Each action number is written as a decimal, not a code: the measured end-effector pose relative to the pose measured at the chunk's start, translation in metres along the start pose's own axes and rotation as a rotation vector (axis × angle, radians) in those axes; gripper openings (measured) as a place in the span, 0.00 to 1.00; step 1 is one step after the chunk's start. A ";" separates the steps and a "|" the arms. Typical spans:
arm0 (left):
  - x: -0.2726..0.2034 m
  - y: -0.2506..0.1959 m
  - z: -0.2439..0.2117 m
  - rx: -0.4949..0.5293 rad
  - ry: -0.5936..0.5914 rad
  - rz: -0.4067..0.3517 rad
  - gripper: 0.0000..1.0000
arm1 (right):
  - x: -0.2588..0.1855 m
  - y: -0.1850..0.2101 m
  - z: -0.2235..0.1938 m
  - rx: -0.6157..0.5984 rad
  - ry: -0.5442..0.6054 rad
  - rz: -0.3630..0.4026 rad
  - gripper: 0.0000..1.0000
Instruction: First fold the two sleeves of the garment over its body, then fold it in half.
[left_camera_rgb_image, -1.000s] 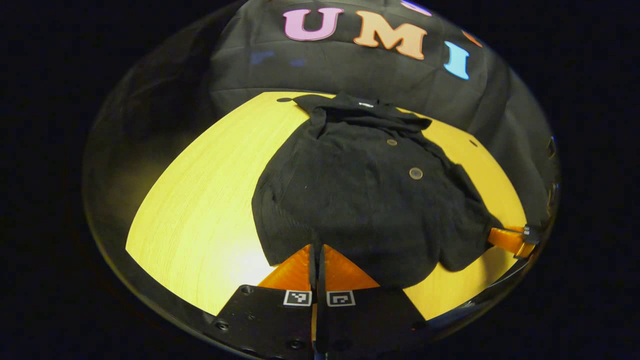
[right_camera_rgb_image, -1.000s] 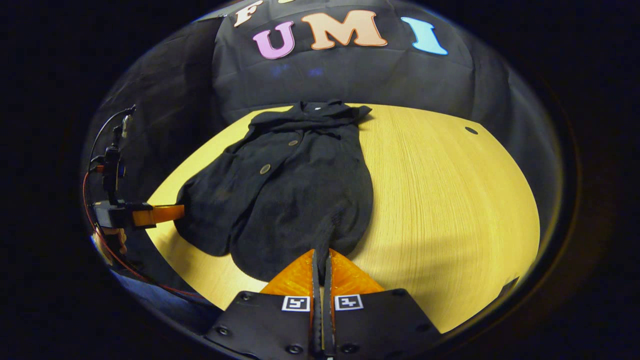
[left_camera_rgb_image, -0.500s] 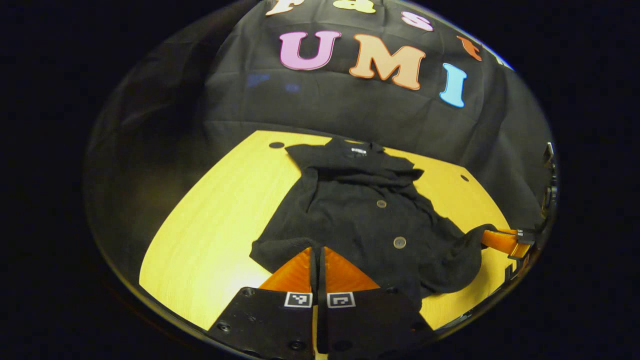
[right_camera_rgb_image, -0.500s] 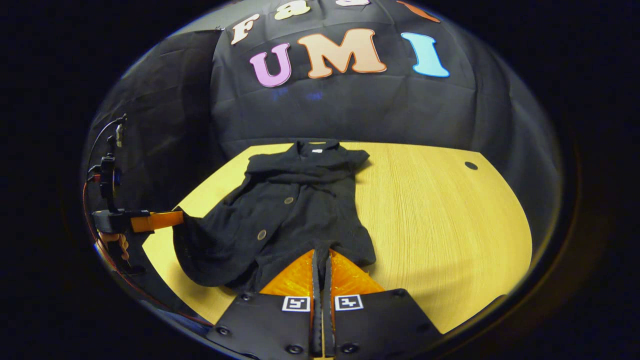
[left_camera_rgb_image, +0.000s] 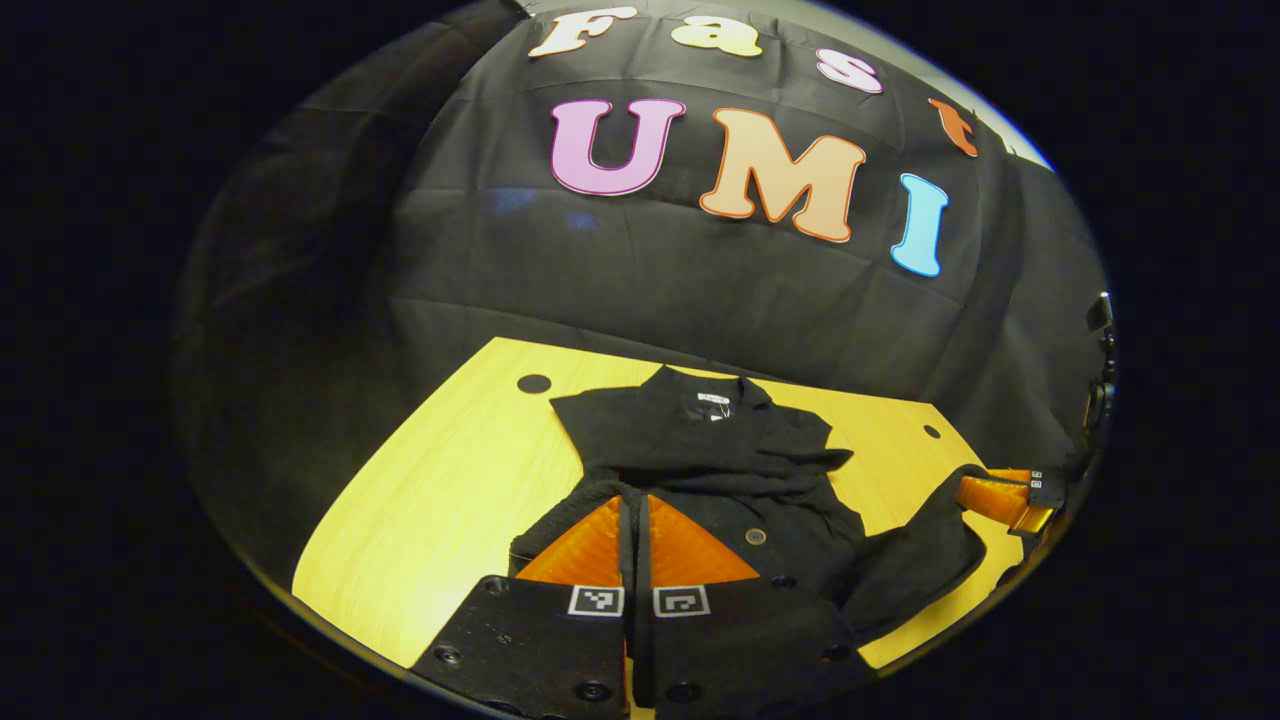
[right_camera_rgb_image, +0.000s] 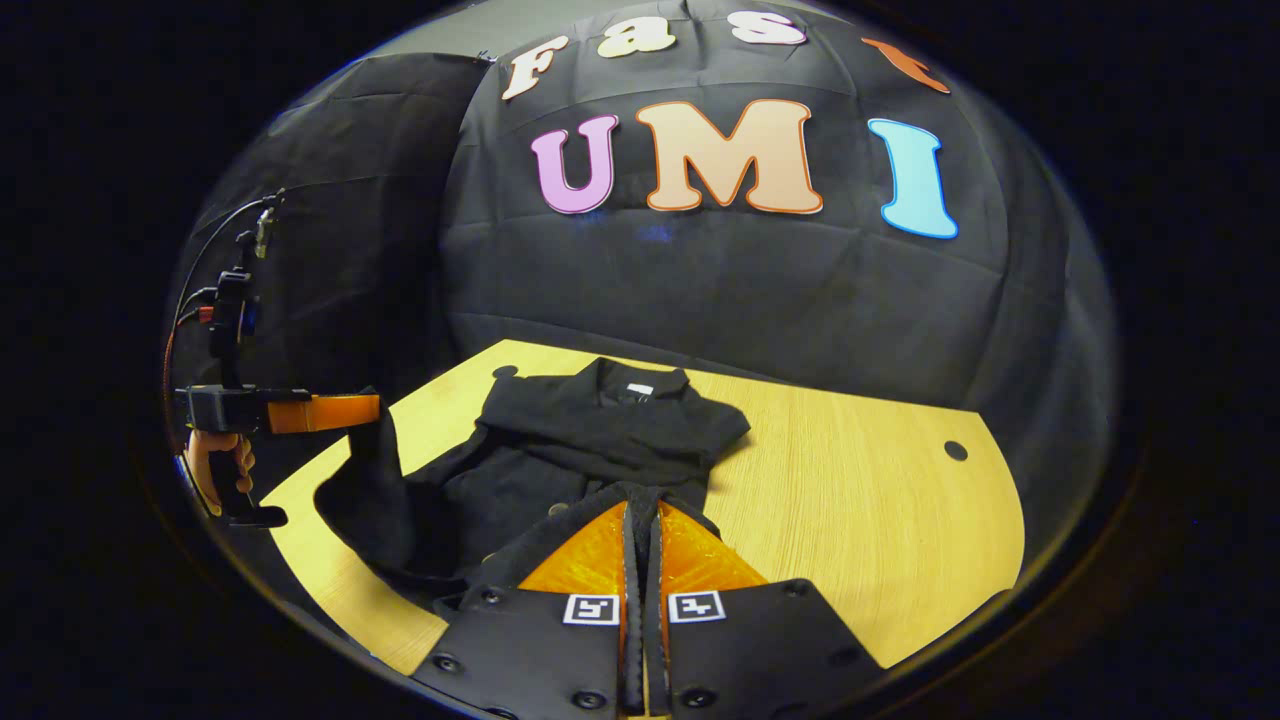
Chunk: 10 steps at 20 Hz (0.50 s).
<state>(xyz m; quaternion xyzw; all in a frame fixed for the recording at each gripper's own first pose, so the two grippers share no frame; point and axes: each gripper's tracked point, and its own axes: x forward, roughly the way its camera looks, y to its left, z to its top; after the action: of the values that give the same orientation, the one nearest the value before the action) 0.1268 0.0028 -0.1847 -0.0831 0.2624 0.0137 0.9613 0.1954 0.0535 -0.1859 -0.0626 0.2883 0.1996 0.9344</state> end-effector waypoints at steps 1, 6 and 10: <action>0.007 0.000 0.005 -0.007 0.002 -0.001 0.00 | 0.010 -0.003 0.008 0.003 -0.006 0.000 0.04; 0.041 0.008 0.030 -0.022 -0.012 0.014 0.00 | 0.047 -0.029 0.044 -0.008 -0.046 -0.031 0.04; 0.078 0.014 0.058 -0.012 -0.028 0.031 0.00 | 0.083 -0.044 0.070 -0.014 -0.051 -0.047 0.04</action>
<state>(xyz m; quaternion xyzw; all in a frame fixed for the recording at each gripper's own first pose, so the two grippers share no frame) 0.2221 0.0250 -0.1776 -0.0845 0.2502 0.0313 0.9640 0.3118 0.0578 -0.1742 -0.0707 0.2612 0.1811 0.9455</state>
